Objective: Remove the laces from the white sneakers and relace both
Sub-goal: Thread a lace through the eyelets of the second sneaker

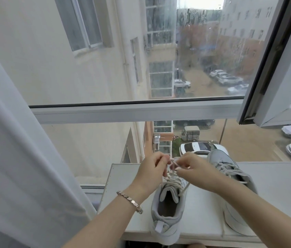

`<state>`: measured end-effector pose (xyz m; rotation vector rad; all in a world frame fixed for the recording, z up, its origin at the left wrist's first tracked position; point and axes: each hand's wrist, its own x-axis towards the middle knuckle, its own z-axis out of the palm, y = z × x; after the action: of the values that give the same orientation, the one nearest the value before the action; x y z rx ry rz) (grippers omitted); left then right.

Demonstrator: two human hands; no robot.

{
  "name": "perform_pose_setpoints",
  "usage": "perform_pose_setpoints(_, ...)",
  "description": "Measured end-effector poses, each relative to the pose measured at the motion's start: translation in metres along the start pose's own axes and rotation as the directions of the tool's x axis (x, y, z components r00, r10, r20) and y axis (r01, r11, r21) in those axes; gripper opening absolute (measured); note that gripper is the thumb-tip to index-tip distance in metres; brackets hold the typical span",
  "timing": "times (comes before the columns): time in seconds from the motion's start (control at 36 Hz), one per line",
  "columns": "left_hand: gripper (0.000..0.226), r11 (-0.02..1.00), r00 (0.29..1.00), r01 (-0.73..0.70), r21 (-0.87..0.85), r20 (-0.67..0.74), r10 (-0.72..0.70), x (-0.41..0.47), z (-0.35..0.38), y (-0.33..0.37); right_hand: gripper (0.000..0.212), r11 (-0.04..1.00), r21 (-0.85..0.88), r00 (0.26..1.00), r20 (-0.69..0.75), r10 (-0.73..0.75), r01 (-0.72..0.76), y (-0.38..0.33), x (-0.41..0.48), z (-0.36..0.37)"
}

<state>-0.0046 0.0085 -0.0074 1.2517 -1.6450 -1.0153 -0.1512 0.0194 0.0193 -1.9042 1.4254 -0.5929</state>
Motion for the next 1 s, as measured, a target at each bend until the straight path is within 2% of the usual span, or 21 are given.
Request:
perform_pose_setpoints(0.06,0.028,1.0,1.0,0.008,-0.017,-0.027,-0.009,-0.001,-0.002,-0.002,0.026,0.997,0.072,0.999,0.037,-0.018,0.015,0.003,-0.002,0.0)
perform_pose_setpoints(0.08,0.028,0.999,0.999,0.03,-0.037,-0.031,-0.031,-0.003,-0.002,-0.002,0.027,0.99,0.143,1.0,0.012,-0.024,0.022,0.006,-0.003,0.002)
perform_pose_setpoints(0.17,0.026,0.976,0.988,0.151,-0.154,-0.019,-0.156,-0.009,0.001,0.001,0.013,0.931,0.364,0.985,-0.166,0.045,0.019,0.011,-0.003,0.008)
perform_pose_setpoints(0.22,0.025,0.948,0.972,0.226,-0.222,-0.017,-0.235,-0.012,0.004,0.003,0.021,0.903,0.427,0.968,-0.243,0.067,0.045,0.014,-0.002,0.012)
perform_pose_setpoints(0.31,0.026,0.925,0.955,0.279,-0.257,-0.031,-0.297,-0.014,0.006,0.004,0.021,0.836,0.535,0.947,-0.315,0.061,0.125,0.015,0.0,0.017)
perform_pose_setpoints(0.42,0.025,0.899,0.948,0.304,-0.317,0.008,-0.318,-0.017,0.002,0.006,0.014,0.8,0.558,0.925,-0.381,0.011,0.22,0.018,0.006,0.018)
perform_pose_setpoints(0.5,0.023,0.866,0.928,0.337,-0.369,-0.029,-0.373,-0.017,0.001,0.005,0.019,0.796,0.571,0.925,-0.378,0.035,0.203,0.026,0.008,0.022)
perform_pose_setpoints(0.56,0.024,0.764,0.867,0.397,-0.509,-0.064,-0.494,-0.014,0.0,0.002,0.03,0.776,0.608,0.917,-0.385,0.105,0.167,0.033,0.006,0.026)
perform_pose_setpoints(0.58,0.026,0.66,0.823,0.409,-0.63,-0.058,-0.565,-0.012,-0.001,-0.001,0.036,0.71,0.688,0.91,-0.376,0.175,0.148,0.036,0.006,0.028)
perform_pose_setpoints(0.61,0.029,0.512,0.779,0.392,-0.764,-0.02,-0.627,-0.01,-0.004,-0.006,0.042,0.585,0.8,0.907,-0.336,0.254,0.133,0.04,0.005,0.028)
perform_pose_setpoints(0.64,0.032,0.338,0.75,0.343,-0.877,0.039,-0.66,-0.01,-0.006,-0.011,0.045,0.415,0.9,0.906,-0.277,0.32,0.129,0.044,0.004,0.027)
perform_pose_setpoints(0.67,0.034,0.178,0.736,0.272,-0.946,0.086,-0.672,-0.011,-0.007,-0.017,0.046,0.243,0.961,0.906,-0.214,0.365,0.129,0.05,0.002,0.027)
perform_pose_setpoints(0.69,0.036,0.062,0.729,0.196,-0.979,0.103,-0.677,-0.013,-0.009,-0.024,0.046,0.13,0.984,0.902,-0.166,0.399,0.124,0.056,0.001,0.026)
perform_pose_setpoints(0.72,0.036,-0.003,0.717,0.129,-0.992,0.095,-0.691,-0.014,-0.009,-0.032,0.045,0.097,0.99,0.893,-0.132,0.429,0.1,0.062,-0.001,0.024)
perform_pose_setpoints(0.75,0.036,-0.014,0.697,0.092,-0.996,0.074,-0.713,-0.015,-0.01,-0.04,0.044,0.145,0.988,0.88,-0.12,0.46,0.059,0.068,-0.002,0.023)
perform_pose_setpoints(0.81,0.038,0.068,0.669,0.114,-0.991,0.025,-0.743,-0.016,-0.013,-0.054,0.043,0.358,0.934,0.854,-0.17,0.491,-0.02,0.078,-0.003,0.019)
perform_pose_setpoints(0.83,0.038,0.146,0.665,0.152,-0.978,-0.009,-0.747,-0.017,-0.014,-0.058,0.043,0.464,0.885,0.848,-0.211,0.486,-0.045,0.08,-0.002,0.016)
perform_pose_setpoints(0.89,0.037,0.431,0.703,0.246,-0.868,-0.146,-0.696,-0.016,-0.015,-0.063,0.045,0.642,0.763,0.849,-0.286,0.444,-0.079,0.081,-0.001,0.012)
perform_pose_setpoints(0.94,0.038,0.763,0.8,0.314,-0.565,-0.276,-0.533,-0.015,-0.013,-0.058,0.044,0.776,0.623,0.852,-0.352,0.389,-0.097,0.079,0.002,0.012)
perform_pose_setpoints(0.97,0.039,0.876,0.854,0.309,-0.37,-0.297,-0.427,-0.015,-0.011,-0.053,0.043,0.834,0.542,0.849,-0.389,0.357,-0.102,0.078,0.002,0.013)
perform_pose_setpoints(1.0,0.04,0.942,0.903,0.278,-0.188,-0.283,-0.323,-0.016,-0.009,-0.047,0.043,0.886,0.451,0.844,-0.428,0.323,-0.11,0.077,0.003,0.013)
